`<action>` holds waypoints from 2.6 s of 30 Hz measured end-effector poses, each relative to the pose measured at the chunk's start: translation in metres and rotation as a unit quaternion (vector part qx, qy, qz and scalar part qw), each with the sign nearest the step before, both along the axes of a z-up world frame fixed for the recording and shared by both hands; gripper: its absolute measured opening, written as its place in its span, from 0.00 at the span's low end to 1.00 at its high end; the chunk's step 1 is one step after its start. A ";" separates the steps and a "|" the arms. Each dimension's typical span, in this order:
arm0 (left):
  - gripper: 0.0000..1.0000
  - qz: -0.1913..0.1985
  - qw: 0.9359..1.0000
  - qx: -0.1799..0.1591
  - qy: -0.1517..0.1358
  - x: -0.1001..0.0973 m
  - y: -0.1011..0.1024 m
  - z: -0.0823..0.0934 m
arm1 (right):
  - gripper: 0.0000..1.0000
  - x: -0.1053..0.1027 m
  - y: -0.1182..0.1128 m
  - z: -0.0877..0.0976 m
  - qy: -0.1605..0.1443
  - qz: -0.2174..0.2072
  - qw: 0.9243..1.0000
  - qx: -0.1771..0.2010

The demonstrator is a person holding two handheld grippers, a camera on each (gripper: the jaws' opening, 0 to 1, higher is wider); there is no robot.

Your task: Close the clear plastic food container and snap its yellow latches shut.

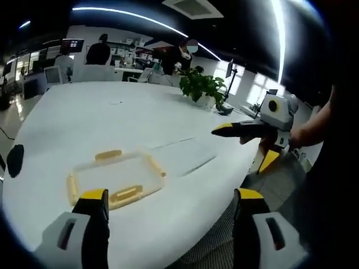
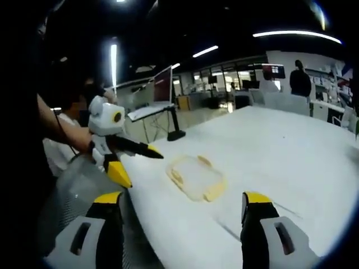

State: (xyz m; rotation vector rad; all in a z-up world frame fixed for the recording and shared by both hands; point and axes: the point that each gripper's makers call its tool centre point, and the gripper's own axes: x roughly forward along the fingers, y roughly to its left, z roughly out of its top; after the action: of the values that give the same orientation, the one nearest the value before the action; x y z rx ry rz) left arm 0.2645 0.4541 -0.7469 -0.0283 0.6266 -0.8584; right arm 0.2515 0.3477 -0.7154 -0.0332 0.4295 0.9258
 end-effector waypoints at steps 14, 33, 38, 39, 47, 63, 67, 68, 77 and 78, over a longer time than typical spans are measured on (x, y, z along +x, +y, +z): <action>0.91 -0.006 1.000 0.008 0.001 0.016 0.015 0.001 | 0.85 0.011 0.012 0.002 0.000 -0.007 1.000 -0.007; 0.89 -0.031 0.999 0.007 0.014 0.026 0.028 -0.004 | 0.84 0.021 0.026 -0.003 -0.005 -0.029 1.000 -0.011; 0.89 -0.037 0.999 0.008 0.014 0.028 0.032 -0.004 | 0.84 0.022 0.030 -0.006 -0.003 -0.036 0.999 -0.016; 0.89 -0.038 0.999 0.009 0.014 0.028 0.033 -0.004 | 0.84 0.023 0.030 -0.006 -0.002 -0.037 0.999 -0.017; 0.88 -0.045 0.999 0.011 0.015 0.032 0.042 -0.007 | 0.84 0.025 0.030 -0.007 -0.006 -0.053 0.998 -0.025; 0.88 -0.072 0.997 0.009 0.023 0.044 0.051 -0.013 | 0.83 0.036 0.038 -0.015 0.004 -0.077 0.996 -0.040; 0.87 -0.075 0.997 0.010 0.021 0.048 0.053 -0.014 | 0.83 0.038 0.041 -0.015 0.005 -0.076 0.996 -0.036; 0.87 -0.076 0.997 0.011 0.022 0.050 0.054 -0.016 | 0.83 0.039 0.042 -0.017 0.005 -0.073 0.997 -0.039; 0.87 -0.081 0.996 0.019 0.022 0.056 0.059 -0.020 | 0.82 0.044 0.044 -0.020 0.006 -0.067 0.997 -0.047; 0.87 -0.082 0.996 0.019 0.022 0.056 0.059 -0.021 | 0.82 0.045 0.043 -0.020 0.007 -0.067 0.997 -0.047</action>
State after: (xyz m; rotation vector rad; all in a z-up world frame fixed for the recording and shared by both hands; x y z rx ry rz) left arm 0.3209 0.5136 -0.7676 0.0395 0.6942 -1.0062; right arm 0.2962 0.3912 -0.7353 -0.0827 0.4825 0.7749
